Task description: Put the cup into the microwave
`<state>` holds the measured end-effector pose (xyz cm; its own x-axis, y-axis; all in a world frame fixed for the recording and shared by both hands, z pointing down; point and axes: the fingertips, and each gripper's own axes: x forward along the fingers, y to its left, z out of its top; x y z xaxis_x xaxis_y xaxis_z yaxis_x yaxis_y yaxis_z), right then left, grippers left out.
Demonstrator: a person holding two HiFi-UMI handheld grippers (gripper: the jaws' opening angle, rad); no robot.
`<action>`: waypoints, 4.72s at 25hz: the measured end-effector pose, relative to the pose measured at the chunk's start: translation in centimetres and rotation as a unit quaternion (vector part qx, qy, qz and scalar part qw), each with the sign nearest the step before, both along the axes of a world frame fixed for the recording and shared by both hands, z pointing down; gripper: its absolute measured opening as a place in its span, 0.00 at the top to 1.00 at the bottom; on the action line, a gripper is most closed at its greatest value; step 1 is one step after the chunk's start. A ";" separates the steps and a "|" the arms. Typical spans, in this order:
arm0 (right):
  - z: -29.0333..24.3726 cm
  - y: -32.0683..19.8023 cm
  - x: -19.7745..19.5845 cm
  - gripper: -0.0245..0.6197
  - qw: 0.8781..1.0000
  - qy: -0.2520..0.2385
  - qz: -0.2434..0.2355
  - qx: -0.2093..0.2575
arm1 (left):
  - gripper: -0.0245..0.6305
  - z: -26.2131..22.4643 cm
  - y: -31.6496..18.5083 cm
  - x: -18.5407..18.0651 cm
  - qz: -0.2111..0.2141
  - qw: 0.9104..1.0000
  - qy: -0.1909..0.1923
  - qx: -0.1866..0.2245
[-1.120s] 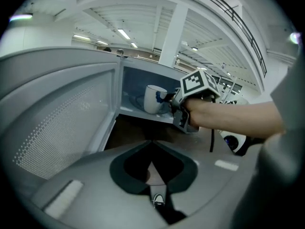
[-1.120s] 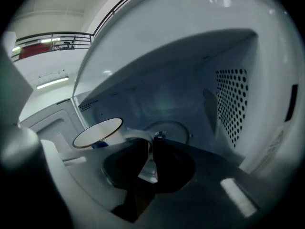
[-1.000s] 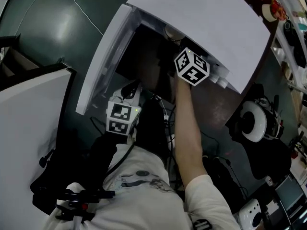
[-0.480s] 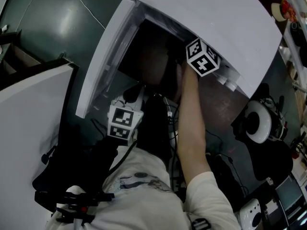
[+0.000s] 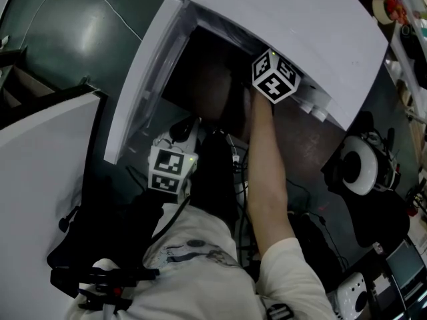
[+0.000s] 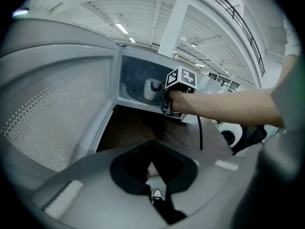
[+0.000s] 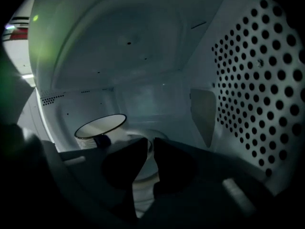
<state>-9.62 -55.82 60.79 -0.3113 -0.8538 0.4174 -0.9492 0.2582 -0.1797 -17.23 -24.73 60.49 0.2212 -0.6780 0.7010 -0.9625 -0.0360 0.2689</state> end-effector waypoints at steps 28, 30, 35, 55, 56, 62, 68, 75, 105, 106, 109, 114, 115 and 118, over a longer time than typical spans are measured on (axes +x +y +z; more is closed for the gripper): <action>-5.9 17.4 1.0 0.85 0.994 0.043 -0.104 0.014 | 0.96 -3.9 -0.4 1.1 0.046 0.997 0.013 0.054; -7.3 19.3 1.5 0.85 0.994 0.045 -0.099 0.022 | 0.96 -5.0 -0.2 1.3 0.053 0.996 0.015 0.065; -10.8 23.1 3.0 0.87 0.993 0.062 -0.091 0.049 | 0.96 -7.9 0.3 3.2 0.088 0.991 0.036 0.096; -17.6 45.9 15.0 0.91 0.988 0.052 -0.080 0.126 | 0.96 -13.7 16.9 13.5 0.097 0.979 0.012 0.181; -17.7 47.0 15.4 0.91 0.987 0.049 -0.081 0.128 | 0.96 -13.8 18.0 14.1 0.098 0.978 0.009 0.185; -19.1 51.9 17.8 0.91 0.986 0.040 -0.077 0.140 | 0.96 -15.5 22.4 16.0 0.104 0.973 0.000 0.205; -19.9 55.1 17.9 0.92 0.986 0.033 -0.077 0.143 | 0.96 -16.7 25.0 15.5 0.103 0.971 -0.006 0.215; -20.5 58.5 16.4 0.93 0.987 0.034 -0.078 0.139 | 0.96 -18.1 27.9 14.3 0.113 0.967 0.000 0.228; -24.3 73.5 12.9 0.96 0.982 0.031 -0.048 0.180 | 0.96 -20.7 42.2 7.9 0.121 0.954 0.001 0.272; -24.4 73.4 13.3 0.96 0.981 0.030 -0.049 0.184 | 0.96 -20.8 42.1 8.2 0.119 0.954 0.000 0.276; -24.6 72.6 14.2 0.96 0.980 0.029 -0.051 0.193 | 0.96 -21.1 41.4 8.9 0.117 0.951 -0.005 0.284; -25.4 71.4 14.6 0.96 0.977 0.027 -0.055 0.202 | 0.96 -22.1 40.8 9.0 0.107 0.948 -0.007 0.300; -25.5 71.3 14.6 0.96 0.977 0.025 -0.056 0.202 | 0.96 -22.2 40.8 8.9 0.104 0.948 -0.007 0.302; -25.8 71.0 14.3 0.96 0.977 0.023 -0.061 0.205 | 0.96 -22.9 40.6 8.6 0.097 0.946 -0.010 0.308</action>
<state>4.65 15.17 34.97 -0.4107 -0.9096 0.0635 -0.9113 0.4117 0.0041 -8.62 15.91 37.61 0.3747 -0.9073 0.1910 -0.9262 -0.3571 0.1208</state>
